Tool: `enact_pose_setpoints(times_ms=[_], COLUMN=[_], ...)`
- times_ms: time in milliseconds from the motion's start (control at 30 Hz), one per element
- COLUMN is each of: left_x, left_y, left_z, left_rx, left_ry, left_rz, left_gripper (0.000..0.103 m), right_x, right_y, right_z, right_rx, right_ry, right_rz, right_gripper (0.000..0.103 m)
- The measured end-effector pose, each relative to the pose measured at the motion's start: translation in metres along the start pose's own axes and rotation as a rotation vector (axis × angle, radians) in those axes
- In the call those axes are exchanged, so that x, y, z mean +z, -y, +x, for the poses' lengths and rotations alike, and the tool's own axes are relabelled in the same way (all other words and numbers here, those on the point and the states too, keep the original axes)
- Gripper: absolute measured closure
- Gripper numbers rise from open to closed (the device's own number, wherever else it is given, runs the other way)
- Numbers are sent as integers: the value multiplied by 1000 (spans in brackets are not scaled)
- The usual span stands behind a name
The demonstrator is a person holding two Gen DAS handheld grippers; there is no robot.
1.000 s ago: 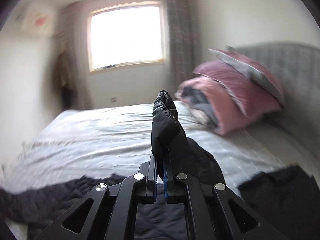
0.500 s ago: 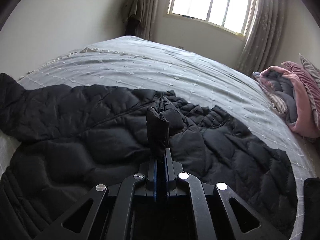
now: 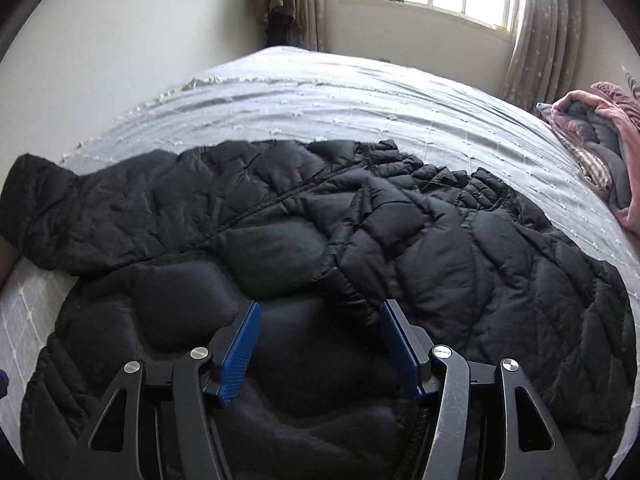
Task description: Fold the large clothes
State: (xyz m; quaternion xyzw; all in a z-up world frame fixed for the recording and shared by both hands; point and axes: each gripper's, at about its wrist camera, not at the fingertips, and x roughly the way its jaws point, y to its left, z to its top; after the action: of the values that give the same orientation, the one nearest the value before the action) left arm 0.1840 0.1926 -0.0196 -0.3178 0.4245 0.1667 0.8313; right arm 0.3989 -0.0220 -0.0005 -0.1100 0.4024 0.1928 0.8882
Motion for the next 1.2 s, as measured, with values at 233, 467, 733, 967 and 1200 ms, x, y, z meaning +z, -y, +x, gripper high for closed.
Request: enact_pose_setpoints(times_ms=[233,467,733,967,1200], left_x=[5,18,34,54,118], left_y=[-10,-27,-69,-100,-121], left_z=[-3,-5,-4,-12,39], left_rx=[19,41,5,65,155], left_ry=[17,45,88,215,239], left_rz=[-19,-66,-213,-292,-245], left_gripper=[8,8,8,8,8], right_x=[-11,-78,-192,-205,-208], right_y=[-37,-30,32,65,70], right_z=[-47,-138,-203,-196,-200], right_rx=[-91,-246,-3,0,-40], right_ry=[20,30,2,1,23], right_rz=[-75,-133,129,201,180], right_gripper=[40,25,19,19,19])
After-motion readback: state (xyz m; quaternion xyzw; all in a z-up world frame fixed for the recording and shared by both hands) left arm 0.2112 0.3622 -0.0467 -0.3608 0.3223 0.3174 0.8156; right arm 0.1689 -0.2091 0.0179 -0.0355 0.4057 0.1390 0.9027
